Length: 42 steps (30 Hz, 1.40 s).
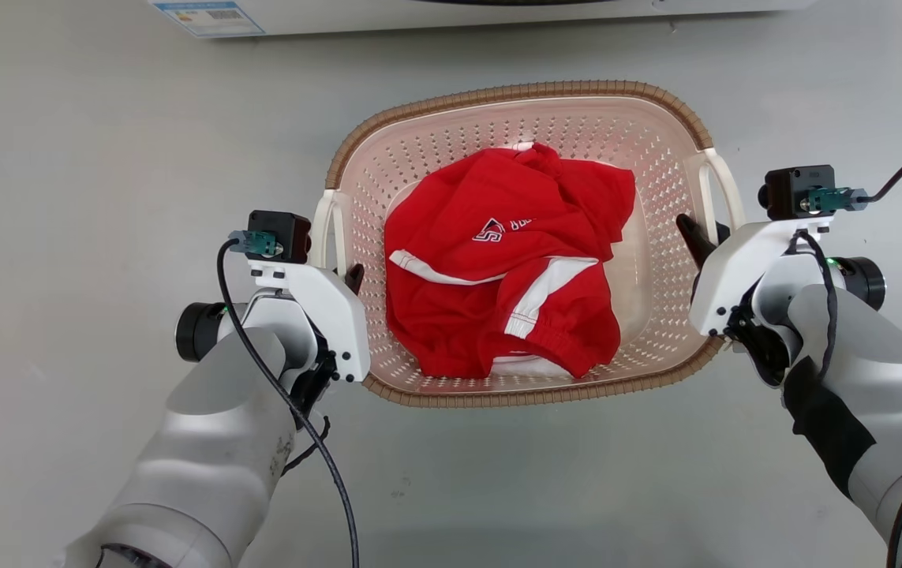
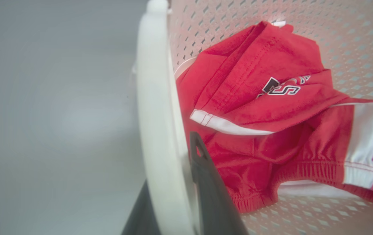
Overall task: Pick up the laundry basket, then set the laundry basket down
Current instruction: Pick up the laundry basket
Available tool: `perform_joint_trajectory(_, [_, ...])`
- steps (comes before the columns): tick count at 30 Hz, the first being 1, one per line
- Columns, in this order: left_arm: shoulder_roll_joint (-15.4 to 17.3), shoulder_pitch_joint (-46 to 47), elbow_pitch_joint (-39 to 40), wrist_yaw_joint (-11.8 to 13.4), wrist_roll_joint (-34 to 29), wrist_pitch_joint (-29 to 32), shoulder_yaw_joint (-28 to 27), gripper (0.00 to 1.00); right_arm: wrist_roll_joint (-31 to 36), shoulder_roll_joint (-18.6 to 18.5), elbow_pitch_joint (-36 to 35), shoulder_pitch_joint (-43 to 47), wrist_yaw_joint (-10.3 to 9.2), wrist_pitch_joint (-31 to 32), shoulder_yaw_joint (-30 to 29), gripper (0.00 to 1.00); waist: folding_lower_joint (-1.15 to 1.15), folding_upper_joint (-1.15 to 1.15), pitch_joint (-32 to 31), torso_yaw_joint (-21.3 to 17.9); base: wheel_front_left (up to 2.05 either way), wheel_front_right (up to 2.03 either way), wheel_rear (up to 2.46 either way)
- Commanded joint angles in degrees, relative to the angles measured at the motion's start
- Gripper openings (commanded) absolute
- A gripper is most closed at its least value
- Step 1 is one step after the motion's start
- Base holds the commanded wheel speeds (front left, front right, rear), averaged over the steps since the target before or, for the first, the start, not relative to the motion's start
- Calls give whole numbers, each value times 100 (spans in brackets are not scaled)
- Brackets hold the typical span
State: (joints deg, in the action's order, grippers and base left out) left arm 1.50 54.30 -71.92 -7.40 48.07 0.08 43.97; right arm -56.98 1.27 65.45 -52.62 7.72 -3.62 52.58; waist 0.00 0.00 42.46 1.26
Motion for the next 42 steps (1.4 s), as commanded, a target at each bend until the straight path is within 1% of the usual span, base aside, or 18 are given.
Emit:
perform_joint_trajectory(1, [614, -186, -143, -9, -1, 27, -67, 0, -33, -415, 192, 246, -23, 10, 47, 0, 0, 0, -122, -22, 0, 0, 0])
perform_joint_trajectory(14, [862, -580, -171, -9, 187, 326, 124, 0, -478, -415, 102, 606, -23, 187, 556, 0, 0, 0, -1055, -163, 0, 0, 0])
perform_joint_trajectory(27, [1065, -1095, -190, -9, 383, 615, 226, 0, -743, -415, 294, 1009, -23, 421, 999, 0, 0, 0, -2132, -252, 0, 0, 0])
perform_joint_trajectory(33, [1194, -1357, -196, -9, 460, 775, 261, 0, -930, -415, 388, 1293, -23, 551, 1100, 0, 0, 0, -2644, -324, 0, 0, 0])
perform_joint_trajectory(42, [1340, -1752, -199, -9, 608, 1121, 317, 0, -1314, -415, 599, 1725, -23, 685, 1102, 0, 0, 0, -3407, -362, 0, 0, 0])
